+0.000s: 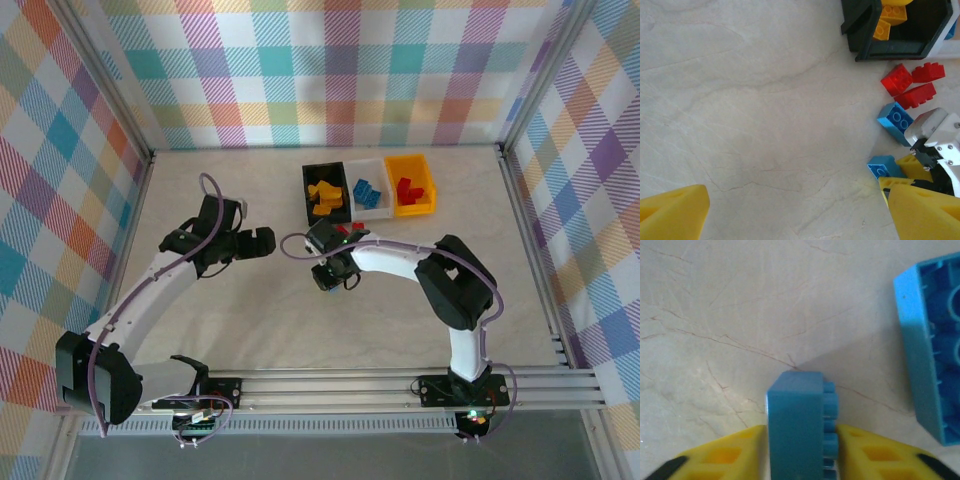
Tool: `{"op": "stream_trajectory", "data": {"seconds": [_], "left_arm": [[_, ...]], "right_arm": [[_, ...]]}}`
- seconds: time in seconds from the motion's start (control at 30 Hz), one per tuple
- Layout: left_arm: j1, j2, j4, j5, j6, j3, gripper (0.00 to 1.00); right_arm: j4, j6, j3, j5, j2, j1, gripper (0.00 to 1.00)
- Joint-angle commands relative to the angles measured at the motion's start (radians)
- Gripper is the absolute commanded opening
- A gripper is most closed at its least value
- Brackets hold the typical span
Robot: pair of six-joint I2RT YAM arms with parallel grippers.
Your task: Sort the legos into containers by color
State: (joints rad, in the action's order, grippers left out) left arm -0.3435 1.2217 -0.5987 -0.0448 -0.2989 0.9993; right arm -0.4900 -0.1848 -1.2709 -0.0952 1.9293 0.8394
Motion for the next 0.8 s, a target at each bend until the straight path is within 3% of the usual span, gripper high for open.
{"op": "stream_trajectory", "data": {"seconds": [0.0,0.27,0.47,0.57,0.77], "left_arm": [[0.014,-0.013,0.007,-0.022,-0.014,-0.016,0.93],[0.015,-0.023,0.015,-0.020,-0.020,-0.037,0.92],[-0.040,0.010,0.074,-0.058,-0.050,-0.076,0.92],[-0.123,0.071,0.125,-0.026,-0.075,-0.093,0.92],[-0.261,0.277,0.235,-0.018,-0.124,-0.016,0.91]], "right_arm": [[0.002,0.002,-0.013,-0.043,-0.037,0.007,0.25],[-0.029,0.010,-0.045,-0.074,-0.180,-0.024,0.24],[-0.070,0.027,-0.182,-0.084,-0.210,-0.208,0.25],[-0.055,0.026,-0.272,-0.074,-0.157,-0.294,0.26],[-0.087,0.041,-0.529,-0.086,0.098,-0.389,0.26]]}}
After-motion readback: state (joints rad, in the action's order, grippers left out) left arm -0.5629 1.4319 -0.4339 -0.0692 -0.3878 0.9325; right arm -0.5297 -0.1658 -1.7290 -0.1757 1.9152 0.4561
